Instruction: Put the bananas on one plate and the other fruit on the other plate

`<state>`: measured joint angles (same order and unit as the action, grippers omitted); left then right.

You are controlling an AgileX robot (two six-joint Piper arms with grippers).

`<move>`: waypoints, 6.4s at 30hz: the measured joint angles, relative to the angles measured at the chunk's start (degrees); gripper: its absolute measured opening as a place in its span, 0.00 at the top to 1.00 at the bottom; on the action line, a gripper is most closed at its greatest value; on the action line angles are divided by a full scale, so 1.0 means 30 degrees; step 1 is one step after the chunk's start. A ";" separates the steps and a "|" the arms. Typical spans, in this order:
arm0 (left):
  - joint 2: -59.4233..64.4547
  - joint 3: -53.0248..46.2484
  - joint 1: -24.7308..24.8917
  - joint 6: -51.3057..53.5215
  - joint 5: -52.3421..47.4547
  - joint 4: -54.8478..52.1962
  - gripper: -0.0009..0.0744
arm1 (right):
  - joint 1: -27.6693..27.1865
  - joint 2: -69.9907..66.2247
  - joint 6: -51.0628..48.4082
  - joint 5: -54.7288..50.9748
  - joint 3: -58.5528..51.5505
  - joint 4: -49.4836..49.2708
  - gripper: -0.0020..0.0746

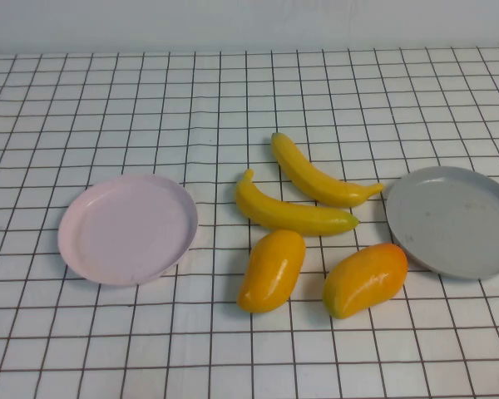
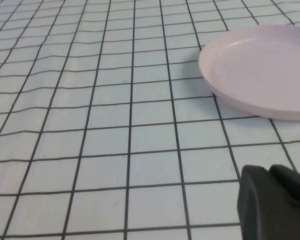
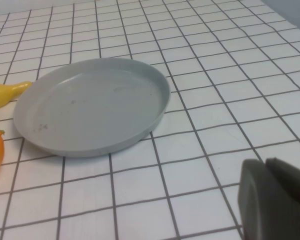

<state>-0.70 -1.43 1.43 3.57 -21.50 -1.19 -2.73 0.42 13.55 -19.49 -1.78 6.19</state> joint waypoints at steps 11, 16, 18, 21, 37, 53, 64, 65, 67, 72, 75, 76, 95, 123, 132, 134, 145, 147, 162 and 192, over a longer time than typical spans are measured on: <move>0.0000 0.0000 0.0000 0.0000 0.0000 0.0000 0.99 | 0.0000 0.0000 0.0000 0.0000 0.0000 0.0000 0.99; 0.0000 0.0000 0.0000 0.0000 0.0000 0.0000 0.99 | 0.0000 0.0000 0.0000 0.0000 0.0000 0.0000 0.99; 0.0000 0.0000 0.0000 0.0000 0.0000 0.0000 0.99 | 0.0000 0.0000 0.0000 0.0000 0.0000 0.0000 1.00; 0.0000 0.0000 0.0000 0.0000 0.0000 0.0000 0.99 | 0.0000 0.0000 0.0000 0.0000 0.0000 0.0000 0.99; 0.0000 0.0000 0.0000 0.0000 0.0000 0.0000 0.99 | 0.0000 0.0000 0.0000 0.0000 0.0000 0.0000 0.99; 0.0000 -0.0037 0.0000 -0.4914 0.4102 0.8888 0.99 | 0.0000 0.0000 0.0000 0.0000 0.0000 0.0000 0.99; 0.0000 0.0057 0.0000 -0.6114 0.6524 1.1996 0.99 | 0.0000 0.0000 0.0000 0.0000 0.0000 0.0000 1.00; 0.0000 0.0402 0.0000 -0.5668 0.5158 1.1996 0.99 | 0.0000 0.0000 0.0000 0.0000 0.0000 0.0000 1.00; 0.0000 0.1635 0.0035 -0.3547 0.2103 1.1917 0.99 | 0.0000 0.0000 0.0000 0.0000 0.0000 0.0000 0.99; 0.2087 0.6187 0.0035 0.1567 -0.3714 1.1671 0.99 | 0.0000 0.0000 0.0000 0.0000 0.0000 0.0000 1.00; 0.4866 0.8599 0.0035 0.4265 -0.5990 1.1301 0.99 | 0.0000 0.0000 0.0000 0.0000 0.0000 0.0000 0.99; 0.5890 0.9338 0.0035 0.5193 -0.6570 1.1208 0.99 | 0.0000 0.0000 0.0000 0.0000 0.0000 0.0000 0.99; 2.3217 1.7864 0.9822 0.1956 -0.7879 0.2635 0.58 | 0.0000 0.0000 0.0000 0.0000 0.0000 0.0000 0.99; 3.7522 2.7643 1.3557 0.0557 -0.7920 0.0395 0.17 | -0.0009 0.0000 0.0000 0.0000 0.0000 0.0000 0.99; 3.6753 2.7681 1.3141 0.0145 -0.8419 -0.0754 0.29 | -0.0009 0.0000 0.0000 0.0000 0.0000 0.0000 0.99; 3.5672 2.7681 1.2938 0.0145 -0.8698 -0.0993 0.29 | -0.0041 0.0000 0.0000 0.0000 0.0000 0.0000 0.99; 3.2091 2.6838 0.6999 0.0145 -1.0187 -0.1851 0.29 | -0.0041 0.0000 0.0000 0.0000 0.0000 0.0000 0.99; 3.2388 2.6235 0.6196 0.0145 -0.9758 -0.1851 0.29 | -0.0041 0.0000 0.0000 0.0000 0.0000 0.0000 0.99; 3.4377 2.5828 0.4795 -0.1365 -0.7943 -0.2689 0.27 | -0.0041 0.0029 0.0000 0.0000 0.0000 0.0000 0.99; 3.4943 2.7269 0.5680 -0.3993 -0.9328 -0.4069 0.26 | -0.0041 0.0029 0.0000 0.0000 0.0000 0.0000 0.99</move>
<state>104.13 80.38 18.47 -8.40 -49.48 -13.39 -2.85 0.51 13.55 -19.49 -1.78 6.19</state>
